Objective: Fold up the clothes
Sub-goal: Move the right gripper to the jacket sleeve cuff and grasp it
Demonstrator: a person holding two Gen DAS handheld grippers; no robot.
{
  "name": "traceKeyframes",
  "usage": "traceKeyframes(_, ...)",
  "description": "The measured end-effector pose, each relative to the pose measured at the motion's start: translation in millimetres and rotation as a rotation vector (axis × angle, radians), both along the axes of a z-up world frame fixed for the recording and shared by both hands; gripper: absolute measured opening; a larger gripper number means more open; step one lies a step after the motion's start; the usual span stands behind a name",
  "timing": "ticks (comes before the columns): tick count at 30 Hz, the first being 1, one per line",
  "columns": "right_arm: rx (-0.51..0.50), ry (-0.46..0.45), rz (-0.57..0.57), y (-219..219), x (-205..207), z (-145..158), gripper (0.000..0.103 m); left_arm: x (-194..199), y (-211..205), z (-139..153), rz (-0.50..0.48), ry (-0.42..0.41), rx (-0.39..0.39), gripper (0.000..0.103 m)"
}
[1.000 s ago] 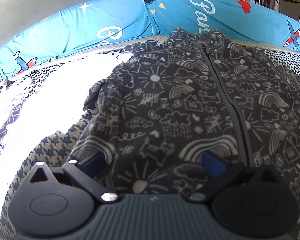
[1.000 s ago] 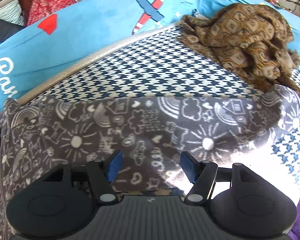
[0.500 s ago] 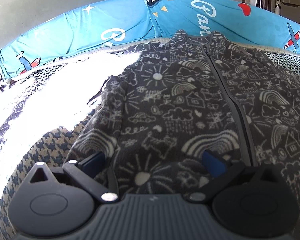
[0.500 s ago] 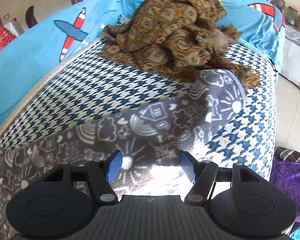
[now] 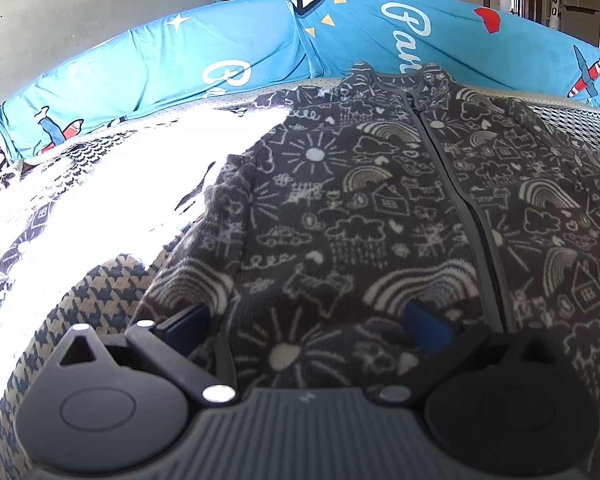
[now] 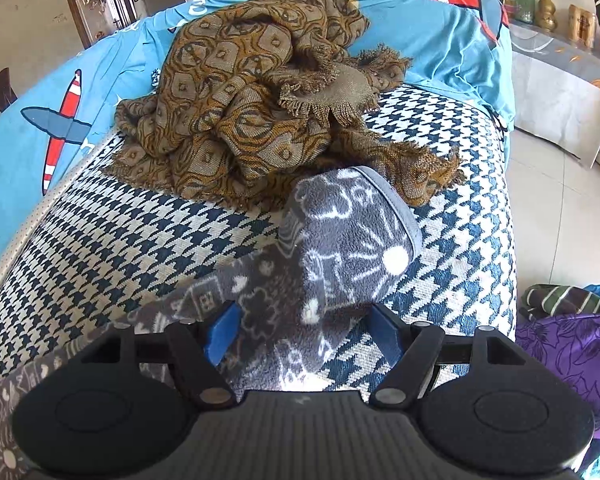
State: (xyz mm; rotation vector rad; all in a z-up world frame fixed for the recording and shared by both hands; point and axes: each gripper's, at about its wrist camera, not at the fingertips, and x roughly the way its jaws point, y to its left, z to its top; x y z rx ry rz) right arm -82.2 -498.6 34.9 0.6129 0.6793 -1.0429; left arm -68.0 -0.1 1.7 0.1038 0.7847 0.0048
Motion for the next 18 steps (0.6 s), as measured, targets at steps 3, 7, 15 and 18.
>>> traceKeyframes(3,-0.037,-0.002,0.008,3,3,-1,0.057,0,0,0,0.000,-0.002,-0.001,0.103)
traceKeyframes(7,-0.052,-0.043,0.042,3,5,-1,0.028,0,0,-1,0.001,-0.003,-0.003,0.103)
traceKeyframes(15,-0.066,-0.127,0.077,15,10,13,0.012,0,0,-2,0.006,-0.005,-0.006,0.103)
traceKeyframes(18,-0.075,-0.179,0.132,28,19,23,0.012,0,1,-2,0.008,-0.002,-0.011,0.103)
